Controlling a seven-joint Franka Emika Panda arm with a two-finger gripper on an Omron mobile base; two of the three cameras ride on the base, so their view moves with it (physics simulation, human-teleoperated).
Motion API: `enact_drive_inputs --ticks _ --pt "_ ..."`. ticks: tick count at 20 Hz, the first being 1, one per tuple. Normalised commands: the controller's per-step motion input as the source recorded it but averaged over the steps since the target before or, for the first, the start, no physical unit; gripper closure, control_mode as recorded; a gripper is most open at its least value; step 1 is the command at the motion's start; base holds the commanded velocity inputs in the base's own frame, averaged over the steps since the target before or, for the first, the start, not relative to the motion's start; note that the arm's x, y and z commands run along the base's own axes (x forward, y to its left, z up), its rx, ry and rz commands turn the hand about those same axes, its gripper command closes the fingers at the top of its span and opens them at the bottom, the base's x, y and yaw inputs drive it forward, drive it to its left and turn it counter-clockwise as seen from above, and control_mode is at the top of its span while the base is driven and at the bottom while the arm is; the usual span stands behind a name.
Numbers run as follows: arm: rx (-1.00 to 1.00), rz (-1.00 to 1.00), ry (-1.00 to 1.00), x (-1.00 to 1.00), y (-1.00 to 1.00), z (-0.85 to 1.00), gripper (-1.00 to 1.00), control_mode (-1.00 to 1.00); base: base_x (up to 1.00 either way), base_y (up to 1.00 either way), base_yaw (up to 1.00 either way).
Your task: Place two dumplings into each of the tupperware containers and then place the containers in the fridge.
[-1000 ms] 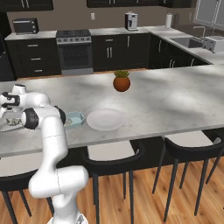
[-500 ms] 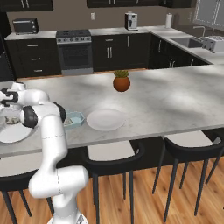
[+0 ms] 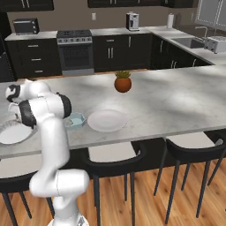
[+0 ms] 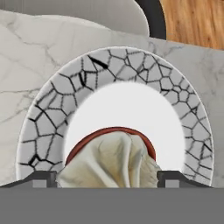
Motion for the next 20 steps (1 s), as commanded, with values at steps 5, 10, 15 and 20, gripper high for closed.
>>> enact_drive_inputs --ticks 5,10,15,20 --pt "0.07 -0.30 -0.10 -0.42 -1.00 0.85 1.00 -1.00 0.00 0.00 0.00" --pt "0.02 -0.21 -0.14 -0.39 -1.00 0.93 1.00 -1.00 0.00 0.00 0.00" --pt "-0.03 -0.18 -0.07 -0.06 -1.00 0.40 1.00 -1.00 0.00 0.00 0.00" --pt "-0.10 -0.10 0.01 0.01 -0.97 0.01 1.00 -1.00 0.00 0.00 0.00"
